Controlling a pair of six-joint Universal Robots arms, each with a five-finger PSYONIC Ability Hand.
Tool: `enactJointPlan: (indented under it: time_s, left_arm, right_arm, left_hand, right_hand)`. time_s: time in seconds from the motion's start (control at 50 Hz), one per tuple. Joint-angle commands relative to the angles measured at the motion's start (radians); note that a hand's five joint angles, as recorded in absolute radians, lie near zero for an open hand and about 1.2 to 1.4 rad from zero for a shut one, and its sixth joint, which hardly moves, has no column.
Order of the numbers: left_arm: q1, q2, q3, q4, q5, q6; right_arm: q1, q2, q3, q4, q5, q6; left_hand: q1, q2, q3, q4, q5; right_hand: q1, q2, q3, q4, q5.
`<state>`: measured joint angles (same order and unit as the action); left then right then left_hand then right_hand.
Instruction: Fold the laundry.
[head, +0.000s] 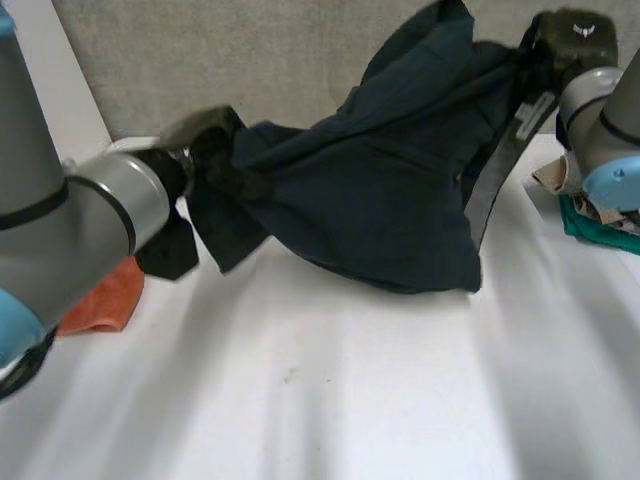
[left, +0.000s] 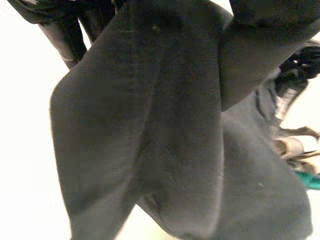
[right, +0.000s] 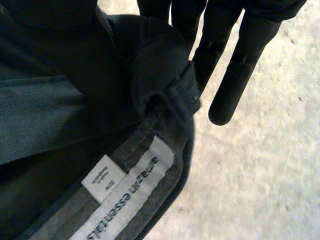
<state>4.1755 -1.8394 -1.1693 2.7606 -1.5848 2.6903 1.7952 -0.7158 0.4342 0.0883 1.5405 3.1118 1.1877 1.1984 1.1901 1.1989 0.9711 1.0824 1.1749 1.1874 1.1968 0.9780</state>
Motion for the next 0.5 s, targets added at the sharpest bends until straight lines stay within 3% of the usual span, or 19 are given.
enactJointPlan:
  time_s: [0.02,0.14,0.16,0.18,0.22,0.24,0.26,0.34,0.42,0.5]
  left_arm:
    - [-0.006,-0.144,-0.073,0.085,-0.01,-0.106]
    - [0.014,-0.317,-0.004,0.163,-0.086,-0.026]
    - [0.02,-0.342,0.012,0.169,-0.092,-0.017]
    - [0.025,-0.388,0.055,0.181,-0.101,0.006]
    - [0.029,-0.432,0.101,0.194,-0.106,0.028]
    - [0.032,-0.452,0.124,0.201,-0.107,0.037]
    - [0.037,-0.492,0.176,0.217,-0.104,0.055]
    - [0.045,-0.56,0.293,0.235,-0.086,0.112]
    - [0.049,-0.54,0.336,0.231,-0.081,0.166]
    - [0.051,-0.451,0.281,0.238,-0.086,0.235]
  right_arm:
    - [0.07,0.36,-0.321,-0.016,-0.145,-0.005]
    - [0.078,0.391,-0.108,-0.263,-0.122,-0.077]
    - [0.078,0.392,-0.088,-0.294,-0.116,-0.085]
    - [0.079,0.401,-0.062,-0.347,-0.106,-0.097]
    - [0.079,0.411,-0.052,-0.372,-0.096,-0.114]
    - [0.079,0.412,-0.054,-0.372,-0.089,-0.123]
    - [0.078,0.414,-0.061,-0.366,-0.073,-0.139]
    - [0.072,0.374,-0.061,-0.334,-0.011,-0.15]
    - [0.069,0.271,-0.013,-0.235,0.042,-0.159]
    - [0.059,0.097,0.128,-0.081,0.021,-0.189]
  left_hand:
    - [0.209,0.198,0.206,0.197,0.251]
    - [0.209,0.198,0.206,0.197,0.251]
    - [0.209,0.198,0.206,0.197,0.251]
    - [0.209,0.198,0.206,0.197,0.251]
    - [0.209,0.198,0.206,0.197,0.251]
    - [0.209,0.198,0.206,0.197,0.251]
    - [-0.053,-0.063,-0.055,-0.064,-0.011]
    - [-0.746,-0.757,-0.749,-0.757,-0.704]
    - [-0.985,-0.996,-0.988,-0.996,-0.943]
    - [-1.013,-1.024,-1.016,-1.024,-0.971]
  right_hand:
    - [0.314,0.221,0.209,0.199,0.244]
    - [0.314,0.221,0.209,0.199,0.244]
    - [0.104,0.012,-0.001,-0.01,0.034]
    - [-0.372,-0.464,-0.477,-0.486,-0.442]
    - [-0.885,-0.977,-0.99,-0.999,-0.955]
    - [-0.908,-1.0,-1.013,-1.022,-0.978]
    - [-0.908,-1.0,-1.013,-1.022,-0.978]
    - [-0.908,-1.0,-1.013,-1.022,-0.978]
    - [-0.908,-1.0,-1.013,-1.022,-0.978]
    - [-0.908,-1.0,-1.013,-1.022,-0.978]
